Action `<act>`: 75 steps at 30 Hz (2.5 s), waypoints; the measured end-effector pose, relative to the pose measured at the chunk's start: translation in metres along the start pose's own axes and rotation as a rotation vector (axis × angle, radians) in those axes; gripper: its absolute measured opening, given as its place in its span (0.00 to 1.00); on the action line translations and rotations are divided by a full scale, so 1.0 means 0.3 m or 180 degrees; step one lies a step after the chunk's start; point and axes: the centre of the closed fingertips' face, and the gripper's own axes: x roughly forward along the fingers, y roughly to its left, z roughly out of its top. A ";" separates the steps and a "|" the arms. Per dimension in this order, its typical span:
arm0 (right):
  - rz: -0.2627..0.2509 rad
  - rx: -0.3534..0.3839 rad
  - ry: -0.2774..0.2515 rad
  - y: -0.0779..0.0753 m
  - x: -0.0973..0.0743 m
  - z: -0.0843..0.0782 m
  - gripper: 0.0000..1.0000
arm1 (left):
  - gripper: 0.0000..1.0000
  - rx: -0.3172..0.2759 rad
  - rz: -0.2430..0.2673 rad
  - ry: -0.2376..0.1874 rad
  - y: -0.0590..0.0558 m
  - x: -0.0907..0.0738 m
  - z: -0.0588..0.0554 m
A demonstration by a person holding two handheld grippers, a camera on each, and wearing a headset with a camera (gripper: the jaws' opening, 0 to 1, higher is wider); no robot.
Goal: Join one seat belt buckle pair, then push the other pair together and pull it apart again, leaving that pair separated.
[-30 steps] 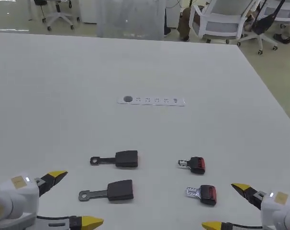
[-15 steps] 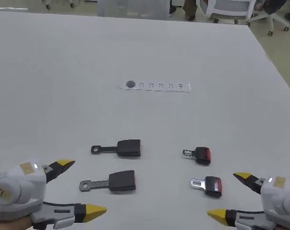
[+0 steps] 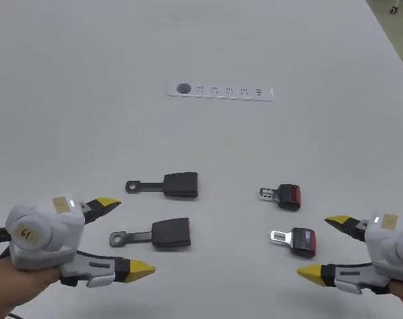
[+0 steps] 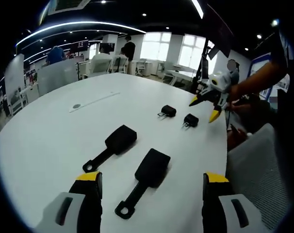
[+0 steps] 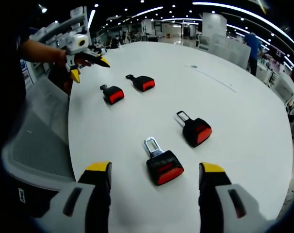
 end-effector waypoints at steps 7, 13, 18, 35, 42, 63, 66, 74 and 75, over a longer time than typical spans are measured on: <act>0.0167 -0.0059 0.0116 -0.021 0.036 -0.010 0.71 | 0.83 0.0076 -0.0138 0.0135 0.025 0.069 -0.033; 0.0328 -0.0112 0.0237 -0.031 0.056 -0.031 0.64 | 0.78 0.0085 -0.0283 0.0168 0.028 0.123 -0.042; 0.0398 -0.0178 0.0366 -0.037 0.074 -0.059 0.61 | 0.72 0.0125 -0.0381 0.0239 0.030 0.166 -0.069; 0.0628 -0.0514 0.0598 -0.028 0.093 -0.092 0.48 | 0.49 0.0654 -0.0728 0.0680 0.012 0.224 -0.156; 0.0654 -0.0655 0.0614 -0.038 0.100 -0.086 0.42 | 0.36 0.0782 -0.0814 0.0740 0.009 0.224 -0.143; 0.0793 -0.0987 0.0629 -0.048 0.098 -0.087 0.35 | 0.32 0.1445 -0.1003 0.1065 0.026 0.226 -0.151; 0.0806 -0.0991 0.0613 -0.042 0.097 -0.082 0.35 | 0.32 0.1479 -0.1022 0.1128 0.031 0.227 -0.153; 0.0847 -0.1009 0.0530 -0.032 0.093 -0.073 0.34 | 0.31 0.1466 -0.1001 0.1164 0.036 0.228 -0.158; 0.0847 -0.1006 0.0518 -0.032 0.092 -0.072 0.34 | 0.31 0.1470 -0.0996 0.1168 0.037 0.228 -0.159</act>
